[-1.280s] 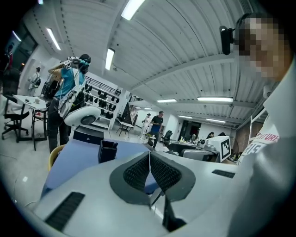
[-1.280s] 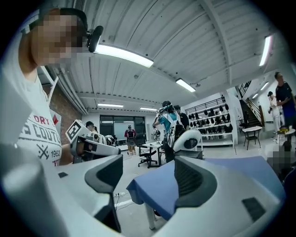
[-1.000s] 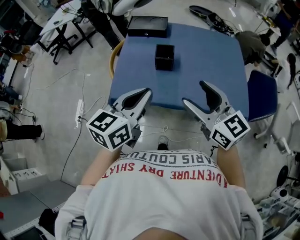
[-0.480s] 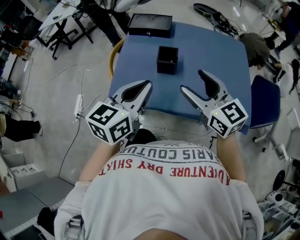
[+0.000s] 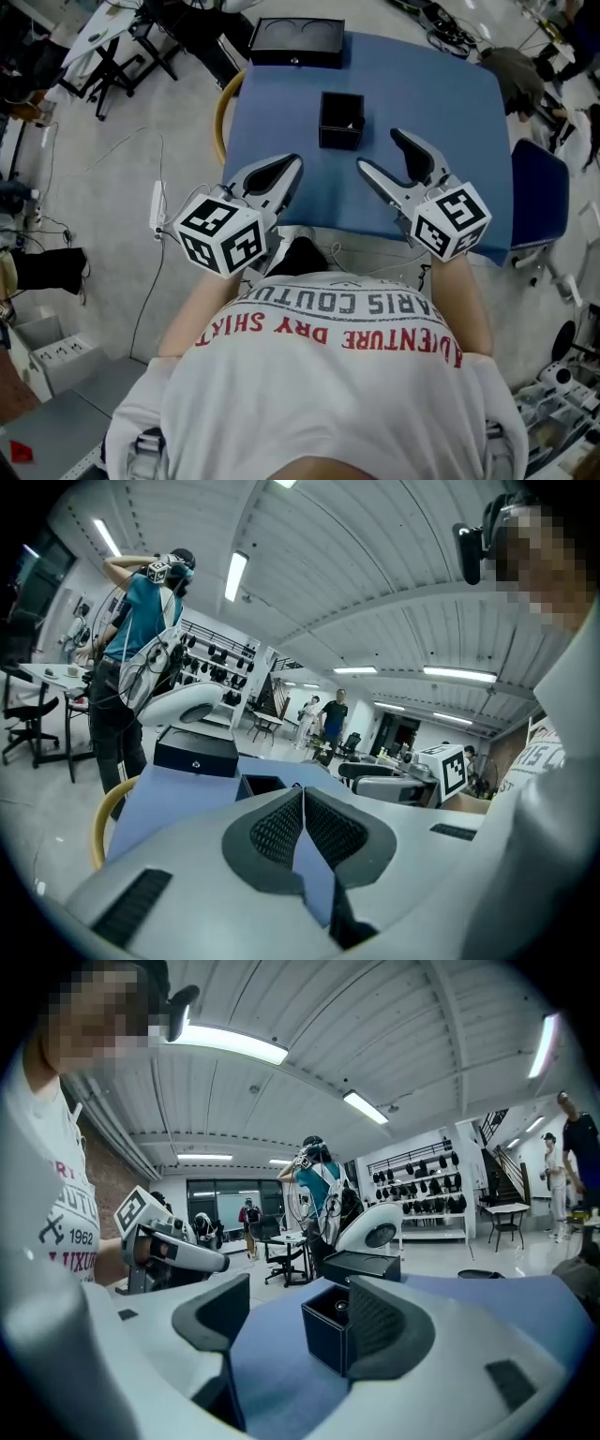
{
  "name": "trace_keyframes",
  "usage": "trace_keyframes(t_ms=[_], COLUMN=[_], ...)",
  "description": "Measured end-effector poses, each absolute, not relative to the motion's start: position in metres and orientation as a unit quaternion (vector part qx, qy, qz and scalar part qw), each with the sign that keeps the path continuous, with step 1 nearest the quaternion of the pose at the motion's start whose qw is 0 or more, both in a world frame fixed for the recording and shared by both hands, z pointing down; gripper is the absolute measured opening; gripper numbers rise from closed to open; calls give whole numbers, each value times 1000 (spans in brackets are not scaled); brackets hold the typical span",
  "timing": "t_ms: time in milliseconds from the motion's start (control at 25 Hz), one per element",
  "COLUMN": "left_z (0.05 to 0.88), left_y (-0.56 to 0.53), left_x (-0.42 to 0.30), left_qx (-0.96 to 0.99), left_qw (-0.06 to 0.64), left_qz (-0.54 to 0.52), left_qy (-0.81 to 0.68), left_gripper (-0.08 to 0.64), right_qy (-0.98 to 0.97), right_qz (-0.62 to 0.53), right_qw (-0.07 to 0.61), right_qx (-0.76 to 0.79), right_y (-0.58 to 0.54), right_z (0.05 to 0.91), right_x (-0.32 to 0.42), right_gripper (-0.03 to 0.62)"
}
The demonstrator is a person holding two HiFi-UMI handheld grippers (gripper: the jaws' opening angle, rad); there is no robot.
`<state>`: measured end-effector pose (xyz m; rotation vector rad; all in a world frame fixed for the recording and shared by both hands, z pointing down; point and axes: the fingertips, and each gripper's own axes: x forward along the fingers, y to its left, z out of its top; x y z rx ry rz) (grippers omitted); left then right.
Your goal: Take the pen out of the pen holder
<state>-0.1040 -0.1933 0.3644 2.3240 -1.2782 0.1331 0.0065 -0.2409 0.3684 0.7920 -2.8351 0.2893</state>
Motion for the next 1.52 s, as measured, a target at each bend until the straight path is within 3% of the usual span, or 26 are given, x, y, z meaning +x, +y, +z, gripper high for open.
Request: trace_keyframes(t_ms=[480, 1120, 1520], left_z=[385, 400, 407], left_y=[-261, -292, -297], left_x=[-116, -120, -118], left_qx=[860, 871, 877], left_qw=[270, 280, 282], left_qz=[63, 79, 81], left_qy=[-428, -396, -382], left_gripper=[29, 29, 29], right_qy=[-942, -930, -927], right_qz=[116, 126, 113], right_qw=[143, 177, 195], right_qx=[282, 296, 300], right_y=[-285, -310, -312], right_z=[415, 444, 449], right_x=[-14, -23, -25], right_gripper=[325, 118, 94])
